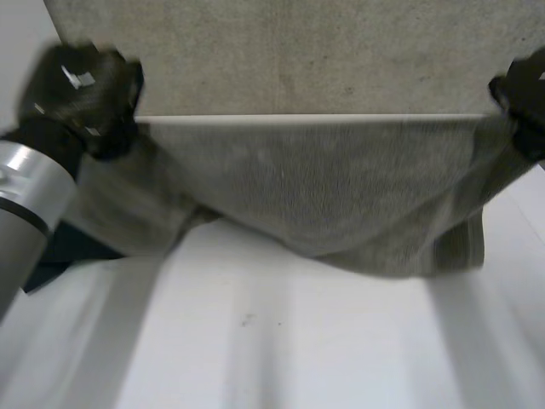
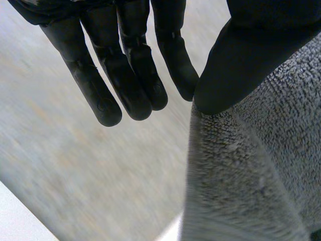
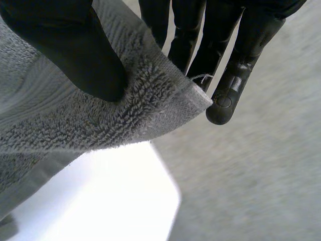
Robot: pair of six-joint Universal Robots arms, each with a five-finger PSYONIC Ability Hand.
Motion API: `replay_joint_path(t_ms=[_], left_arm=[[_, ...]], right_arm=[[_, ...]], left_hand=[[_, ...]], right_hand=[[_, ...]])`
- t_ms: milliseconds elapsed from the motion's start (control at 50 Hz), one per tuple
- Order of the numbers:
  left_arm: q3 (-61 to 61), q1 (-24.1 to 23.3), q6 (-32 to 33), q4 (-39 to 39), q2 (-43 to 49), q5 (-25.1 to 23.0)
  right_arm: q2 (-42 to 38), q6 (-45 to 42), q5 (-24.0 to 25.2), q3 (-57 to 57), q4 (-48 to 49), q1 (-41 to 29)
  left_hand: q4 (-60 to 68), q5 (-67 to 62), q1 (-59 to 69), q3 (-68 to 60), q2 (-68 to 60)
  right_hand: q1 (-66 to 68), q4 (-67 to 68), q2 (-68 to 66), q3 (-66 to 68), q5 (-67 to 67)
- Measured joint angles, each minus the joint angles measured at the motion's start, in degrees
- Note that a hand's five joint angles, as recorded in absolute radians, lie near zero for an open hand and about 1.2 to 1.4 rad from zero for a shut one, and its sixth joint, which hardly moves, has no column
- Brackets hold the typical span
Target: Fold the laundry.
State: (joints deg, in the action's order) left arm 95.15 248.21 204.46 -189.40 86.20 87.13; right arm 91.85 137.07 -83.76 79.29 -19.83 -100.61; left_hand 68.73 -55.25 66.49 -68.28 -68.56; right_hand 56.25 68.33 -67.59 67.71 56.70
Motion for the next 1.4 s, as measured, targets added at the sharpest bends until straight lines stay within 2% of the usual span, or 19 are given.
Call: replay_joint_path(t_ms=[40,180,280,360,440,500,540,560,640,820,840,960,1100,1140,1300,1400], left_arm=[[0.0,0.0,1.0,0.6,2.0,0.1],[-4.1,-0.3,5.9,2.4,17.9,0.5],[-13.6,-0.4,7.0,1.6,27.9,0.9],[-26.5,-0.6,7.1,-1.5,33.9,2.6],[-37.4,-0.6,7.1,-6.1,36.4,4.5],[-45.9,-0.5,7.1,-11.6,37.1,6.2],[-45.9,-0.5,7.1,-11.6,37.1,6.2],[-50.9,-0.4,7.1,-16.5,36.8,7.3],[-51.6,-0.5,7.1,-19.7,34.6,7.8],[-36.8,-0.9,6.8,-21.0,25.4,7.5],[-28.5,-1.0,6.8,-20.7,22.2,7.3],[-11.7,-1.3,7.0,-19.8,17.7,7.3],[1.4,-2.6,7.1,-18.0,16.4,7.5],[9.0,-3.7,7.1,-16.4,16.7,7.8],[20.2,-5.5,7.1,-12.3,17.3,8.9],[22.1,-6.8,6.9,-10.0,17.2,9.5]], right_arm=[[-1.1,0.0,-0.1,0.2,-0.7,0.0],[-11.3,0.1,-0.8,-1.6,-2.0,-0.6],[-18.9,1.0,-3.0,-8.1,1.9,-2.3],[-25.2,1.7,-6.4,-17.9,9.3,-4.6],[-27.5,1.9,-7.9,-23.3,14.3,-5.5],[-29.5,2.5,-9.6,-31.6,25.7,-6.3],[-29.5,2.5,-9.6,-31.6,25.7,-6.3],[-29.2,3.2,-10.4,-34.7,33.0,-6.5],[-28.0,3.8,-10.9,-35.3,37.5,-6.5],[-22.7,5.4,-11.1,-25.4,38.5,-6.3],[-20.2,5.9,-10.9,-19.0,36.9,-6.1],[-16.7,6.3,-9.5,-5.8,32.6,-5.6],[-15.4,6.1,-6.3,6.4,29.1,-5.1],[-15.2,5.3,-4.6,13.5,27.7,-3.9],[-15.1,1.7,-3.4,24.1,26.5,0.7],[-14.2,0.8,-2.7,26.8,26.4,2.4]], left_hand=[[0.0,0.0,0.0,0.0,0.0],[0.0,0.0,0.0,0.0,0.0],[0.0,0.0,0.0,0.0,0.0],[0.0,0.0,0.0,0.0,0.0],[0.0,0.0,0.0,0.0,0.0],[0.0,0.0,0.0,0.0,0.0],[0.0,0.0,0.0,0.0,0.0],[0.0,0.0,0.0,0.0,0.0],[0.0,0.0,0.0,0.0,0.0],[0.0,0.0,0.0,0.0,0.0],[0.0,0.0,0.0,-0.1,0.0],[0.0,0.0,0.0,-0.1,0.0],[0.0,0.0,0.0,-0.1,-0.1],[0.0,0.0,0.0,-0.1,-0.1],[0.0,0.0,0.0,-0.1,-0.1],[0.0,0.0,0.0,-0.1,-0.1]], right_hand=[[0.0,0.0,0.0,0.0,0.0],[0.0,0.0,0.0,0.0,0.0],[0.0,0.0,0.0,0.0,0.0],[0.0,0.0,0.0,0.0,0.0],[0.0,0.0,0.0,0.0,0.0],[0.0,0.0,0.0,0.0,0.0],[0.0,0.0,0.0,0.0,0.0],[0.0,0.0,0.0,0.0,0.0],[0.0,0.0,0.0,0.0,0.0],[0.0,0.0,0.0,0.0,0.0],[0.0,0.0,0.0,0.0,0.0],[0.0,0.0,0.0,0.0,0.0],[0.0,0.0,0.0,0.0,0.0],[0.0,0.0,0.0,0.0,0.0],[0.0,0.0,0.0,0.0,0.0],[0.0,0.0,0.0,0.0,0.0]])
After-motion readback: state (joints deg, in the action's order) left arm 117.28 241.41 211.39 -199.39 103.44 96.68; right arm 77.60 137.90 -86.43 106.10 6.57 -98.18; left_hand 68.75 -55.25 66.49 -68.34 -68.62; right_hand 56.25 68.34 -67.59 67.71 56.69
